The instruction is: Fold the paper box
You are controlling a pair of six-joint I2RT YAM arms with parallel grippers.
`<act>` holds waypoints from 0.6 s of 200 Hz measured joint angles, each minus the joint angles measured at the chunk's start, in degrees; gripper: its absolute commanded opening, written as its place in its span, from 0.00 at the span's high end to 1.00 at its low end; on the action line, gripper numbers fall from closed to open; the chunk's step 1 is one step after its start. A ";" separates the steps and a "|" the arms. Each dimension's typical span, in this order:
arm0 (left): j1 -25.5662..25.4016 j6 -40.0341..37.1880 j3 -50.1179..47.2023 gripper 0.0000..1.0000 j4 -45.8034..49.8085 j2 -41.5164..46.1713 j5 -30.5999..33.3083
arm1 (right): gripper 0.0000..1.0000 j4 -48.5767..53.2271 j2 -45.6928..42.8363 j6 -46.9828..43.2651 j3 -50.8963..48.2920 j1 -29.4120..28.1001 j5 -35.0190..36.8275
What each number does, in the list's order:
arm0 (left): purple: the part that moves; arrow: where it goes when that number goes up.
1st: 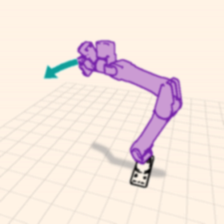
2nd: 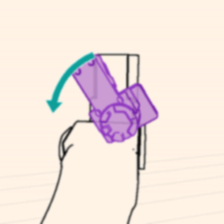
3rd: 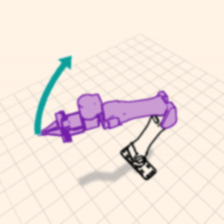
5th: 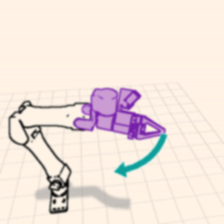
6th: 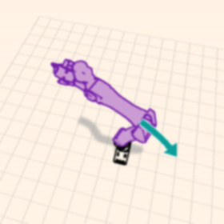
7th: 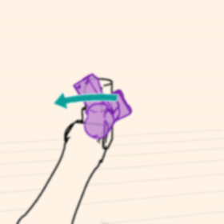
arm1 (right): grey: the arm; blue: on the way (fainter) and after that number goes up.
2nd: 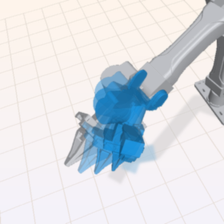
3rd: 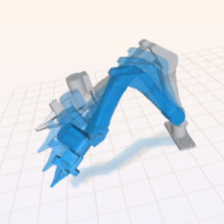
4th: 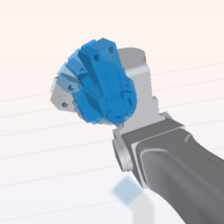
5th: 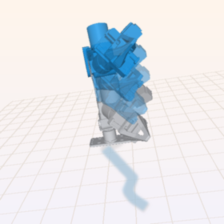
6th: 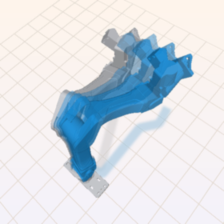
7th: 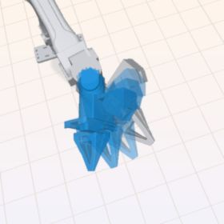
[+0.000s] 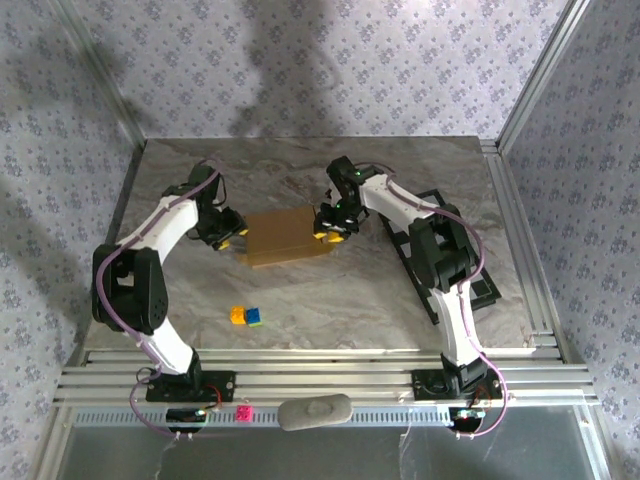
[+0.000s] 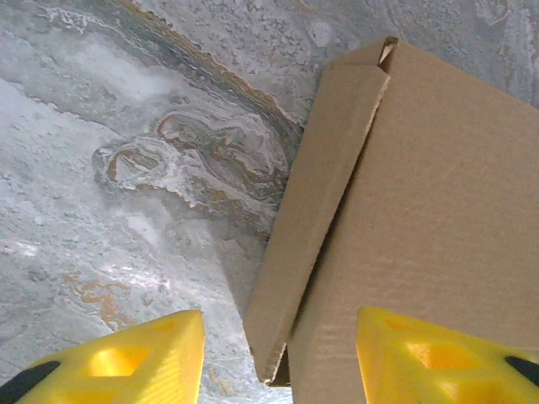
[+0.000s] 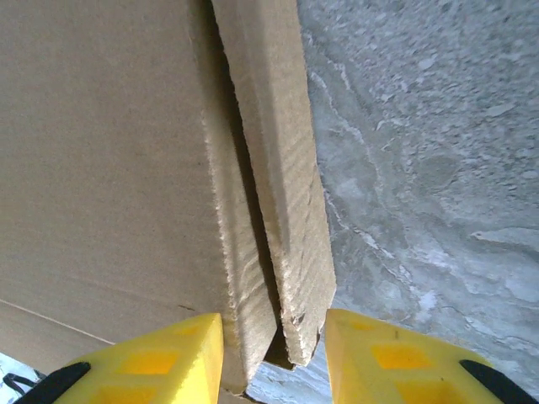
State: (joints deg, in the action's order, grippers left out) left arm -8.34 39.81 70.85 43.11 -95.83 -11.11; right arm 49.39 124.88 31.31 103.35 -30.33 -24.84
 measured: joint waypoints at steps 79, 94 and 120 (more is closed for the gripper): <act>0.17 -0.37 1.51 0.59 -2.95 -5.66 -1.29 | 0.62 0.33 0.15 -0.79 1.29 0.20 0.02; -0.09 -0.37 0.94 0.60 -3.65 -5.99 -1.33 | 0.65 0.52 0.61 -0.98 1.62 0.20 0.22; -0.48 -0.37 -0.46 0.62 -4.98 -6.25 -1.51 | 0.70 1.20 2.51 -1.38 1.86 0.20 1.01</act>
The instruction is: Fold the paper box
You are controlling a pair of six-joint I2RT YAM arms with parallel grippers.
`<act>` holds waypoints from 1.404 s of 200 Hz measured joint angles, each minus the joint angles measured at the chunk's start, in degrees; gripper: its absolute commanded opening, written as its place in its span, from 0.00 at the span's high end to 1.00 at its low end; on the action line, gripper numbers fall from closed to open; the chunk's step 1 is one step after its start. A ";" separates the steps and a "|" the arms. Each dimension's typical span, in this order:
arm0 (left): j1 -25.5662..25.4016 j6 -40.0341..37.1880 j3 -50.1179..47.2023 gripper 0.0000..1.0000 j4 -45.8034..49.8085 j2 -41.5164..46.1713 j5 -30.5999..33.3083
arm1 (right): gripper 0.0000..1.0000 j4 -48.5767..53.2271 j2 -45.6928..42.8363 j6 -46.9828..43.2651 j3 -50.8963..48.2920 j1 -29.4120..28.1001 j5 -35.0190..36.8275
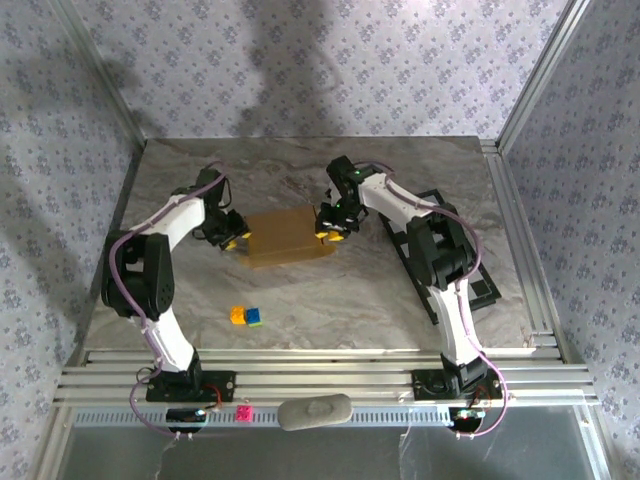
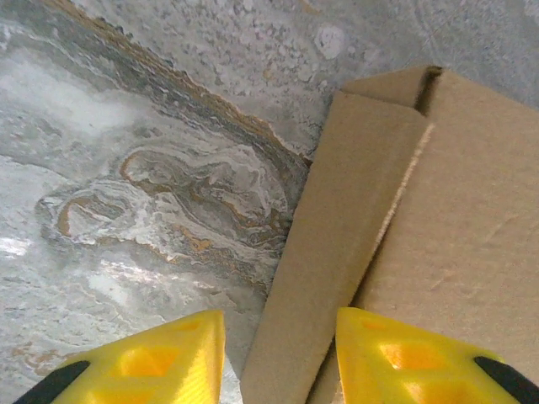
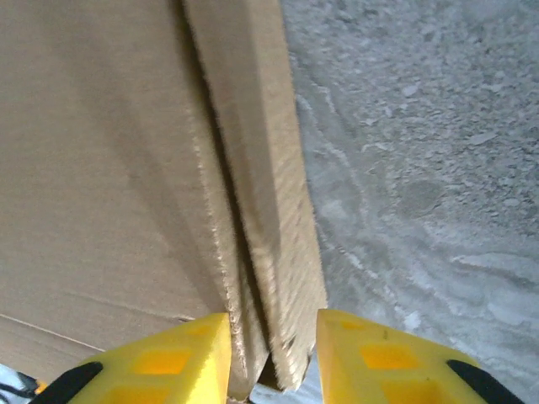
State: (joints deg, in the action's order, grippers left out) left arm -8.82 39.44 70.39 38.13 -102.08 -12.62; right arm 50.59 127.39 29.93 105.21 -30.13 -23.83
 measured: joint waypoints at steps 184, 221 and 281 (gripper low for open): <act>-5.57 0.57 -4.85 0.56 3.08 11.39 1.60 | 0.79 1.33 0.76 -1.07 1.25 -0.17 1.11; -10.54 0.39 -4.42 0.55 6.69 12.11 2.91 | 0.79 1.66 0.92 -1.07 1.55 -0.17 1.09; -11.45 0.20 -10.67 0.53 3.82 12.50 4.09 | 0.79 1.81 1.03 -1.07 1.73 -0.17 1.07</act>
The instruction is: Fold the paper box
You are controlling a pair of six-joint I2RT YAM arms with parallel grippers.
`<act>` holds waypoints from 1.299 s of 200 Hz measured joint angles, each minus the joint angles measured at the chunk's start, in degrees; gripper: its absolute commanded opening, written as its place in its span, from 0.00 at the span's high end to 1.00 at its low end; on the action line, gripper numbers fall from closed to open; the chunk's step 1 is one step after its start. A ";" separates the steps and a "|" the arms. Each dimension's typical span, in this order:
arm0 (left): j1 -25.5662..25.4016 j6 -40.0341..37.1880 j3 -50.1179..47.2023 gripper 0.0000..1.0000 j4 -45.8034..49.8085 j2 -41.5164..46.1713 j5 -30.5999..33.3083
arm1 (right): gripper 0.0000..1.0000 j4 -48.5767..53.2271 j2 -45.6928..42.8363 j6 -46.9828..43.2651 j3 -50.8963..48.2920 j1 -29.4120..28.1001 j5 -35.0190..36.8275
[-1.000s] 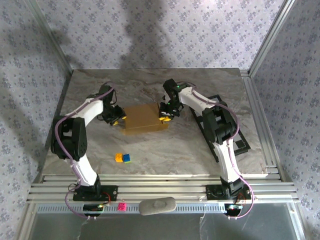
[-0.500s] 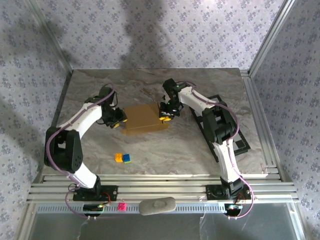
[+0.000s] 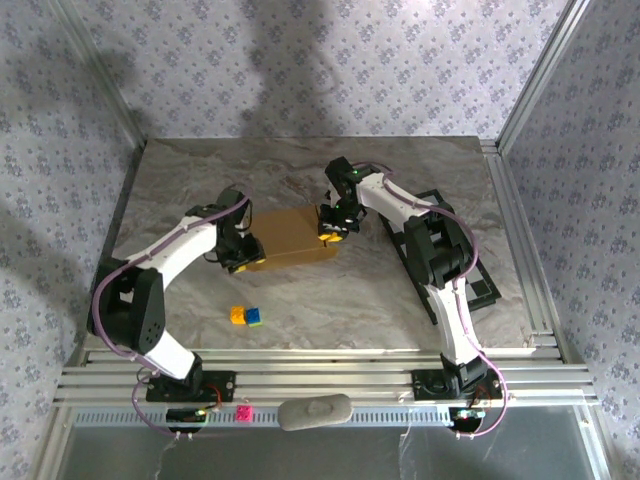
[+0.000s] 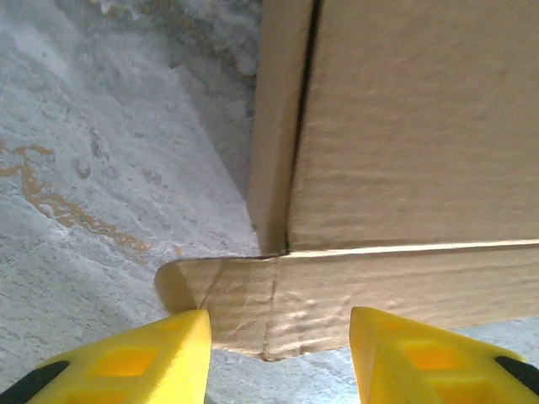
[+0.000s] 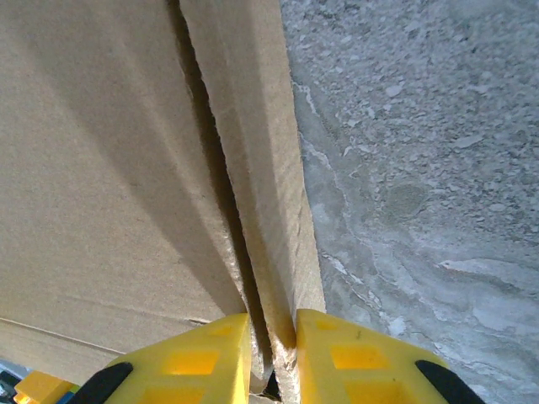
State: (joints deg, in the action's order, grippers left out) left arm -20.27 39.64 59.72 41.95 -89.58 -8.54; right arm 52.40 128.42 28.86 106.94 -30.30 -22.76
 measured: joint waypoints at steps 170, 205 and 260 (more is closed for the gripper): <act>-0.37 2.23 -3.34 0.97 -9.68 -0.83 -0.44 | 0.75 -0.07 0.17 0.31 0.17 0.81 -0.81; -0.37 2.23 -3.34 1.00 -9.99 -0.83 -0.46 | 0.68 -0.07 0.26 1.33 0.22 0.98 -1.40; -0.17 2.23 -3.72 1.00 -10.97 -0.85 -0.79 | 0.65 -0.33 0.24 2.19 0.22 1.86 -2.78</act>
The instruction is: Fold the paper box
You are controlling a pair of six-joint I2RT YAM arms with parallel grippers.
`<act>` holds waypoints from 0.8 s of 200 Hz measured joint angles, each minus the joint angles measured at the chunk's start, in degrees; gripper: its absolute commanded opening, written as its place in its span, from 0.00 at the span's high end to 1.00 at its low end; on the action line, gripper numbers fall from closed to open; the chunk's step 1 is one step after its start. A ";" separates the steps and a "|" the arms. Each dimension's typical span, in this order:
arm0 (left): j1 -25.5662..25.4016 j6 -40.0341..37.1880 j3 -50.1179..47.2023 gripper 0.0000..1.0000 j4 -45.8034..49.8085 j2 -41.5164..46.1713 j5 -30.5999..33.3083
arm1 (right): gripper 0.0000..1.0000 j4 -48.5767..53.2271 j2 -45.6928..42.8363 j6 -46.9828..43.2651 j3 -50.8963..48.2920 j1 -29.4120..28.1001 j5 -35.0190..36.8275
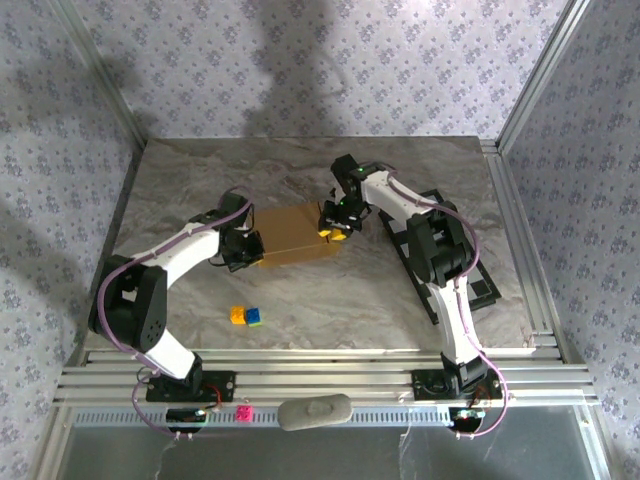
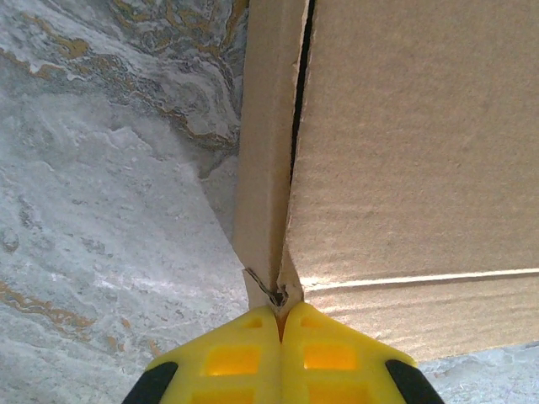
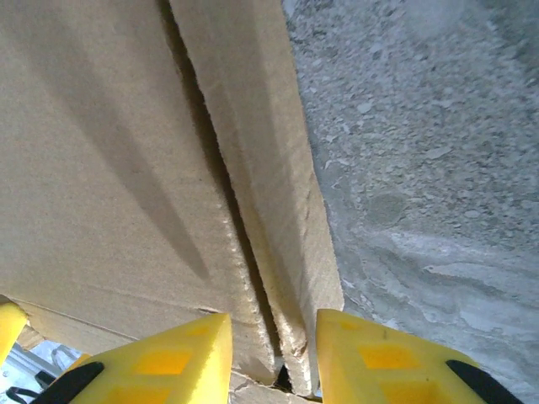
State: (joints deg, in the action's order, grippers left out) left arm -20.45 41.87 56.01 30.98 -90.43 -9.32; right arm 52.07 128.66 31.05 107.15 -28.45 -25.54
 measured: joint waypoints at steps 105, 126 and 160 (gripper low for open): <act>0.57 -0.48 0.72 1.00 0.44 -0.76 -0.52 | 0.68 0.11 -1.07 -2.69 1.62 0.17 2.89; 0.57 -0.50 0.83 1.00 0.46 -0.79 -0.50 | 0.71 0.22 -0.24 -3.54 2.89 0.09 4.13; 0.57 -0.90 0.83 1.00 0.48 -0.79 -0.50 | 0.74 1.09 1.86 -4.37 4.74 -0.11 6.58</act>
State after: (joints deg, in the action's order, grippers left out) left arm -19.88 40.97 56.84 31.46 -91.22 -9.82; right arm 53.17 130.52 26.68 111.90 -28.56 -18.96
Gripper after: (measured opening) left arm 0.043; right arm 0.266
